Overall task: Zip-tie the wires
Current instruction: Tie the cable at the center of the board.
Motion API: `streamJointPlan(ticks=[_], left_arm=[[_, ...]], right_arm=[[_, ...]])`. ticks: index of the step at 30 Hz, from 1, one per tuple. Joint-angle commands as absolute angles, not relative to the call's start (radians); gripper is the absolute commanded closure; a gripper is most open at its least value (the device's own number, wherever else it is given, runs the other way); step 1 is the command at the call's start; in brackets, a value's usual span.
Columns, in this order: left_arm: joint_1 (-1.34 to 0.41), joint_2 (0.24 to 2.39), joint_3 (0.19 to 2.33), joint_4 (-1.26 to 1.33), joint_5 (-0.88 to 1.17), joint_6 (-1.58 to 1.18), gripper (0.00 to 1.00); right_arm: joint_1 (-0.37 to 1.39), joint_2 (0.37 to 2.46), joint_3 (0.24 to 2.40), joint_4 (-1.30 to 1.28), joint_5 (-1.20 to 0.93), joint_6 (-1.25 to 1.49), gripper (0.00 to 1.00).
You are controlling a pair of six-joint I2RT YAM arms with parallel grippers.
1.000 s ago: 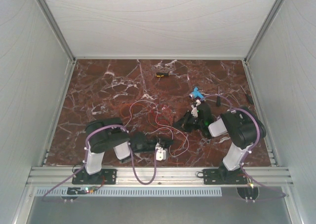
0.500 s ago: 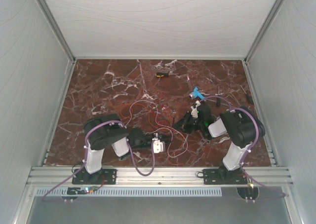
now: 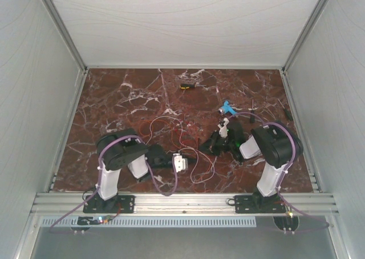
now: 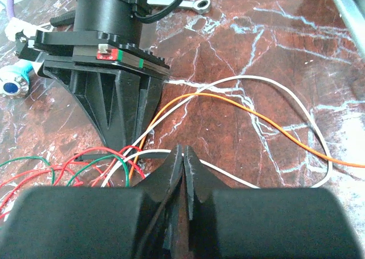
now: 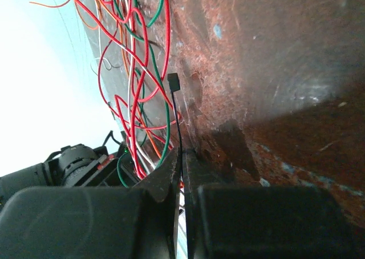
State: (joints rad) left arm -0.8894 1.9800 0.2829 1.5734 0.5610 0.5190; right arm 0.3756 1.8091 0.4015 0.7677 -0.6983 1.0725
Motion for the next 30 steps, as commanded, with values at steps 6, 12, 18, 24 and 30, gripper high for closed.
streamJointPlan(ticks=[6, 12, 18, 24, 30], left_arm=[[-0.838, 1.943, 0.309, 1.830, 0.687, 0.396, 1.00], [-0.816, 1.947, 0.302, 1.830, 0.702, 0.347, 1.00], [-0.759, 1.929, 0.309, 1.830, 0.721, 0.287, 1.00], [-0.733, 1.921, 0.322, 1.826, 0.747, 0.264, 1.00], [-0.728, 1.909, 0.343, 1.810, 0.741, 0.227, 1.00]], right_arm=[[0.409, 1.679, 0.403, 0.636, -0.647, 0.889, 1.00], [0.471, 1.534, 0.414, 0.565, -0.542, 0.714, 1.00], [0.574, 1.400, 0.422, 0.425, -0.305, 0.482, 1.00], [0.619, 1.331, 0.399, 0.405, -0.140, 0.370, 1.00], [0.709, 1.339, 0.402, 0.419, -0.043, 0.279, 1.00]])
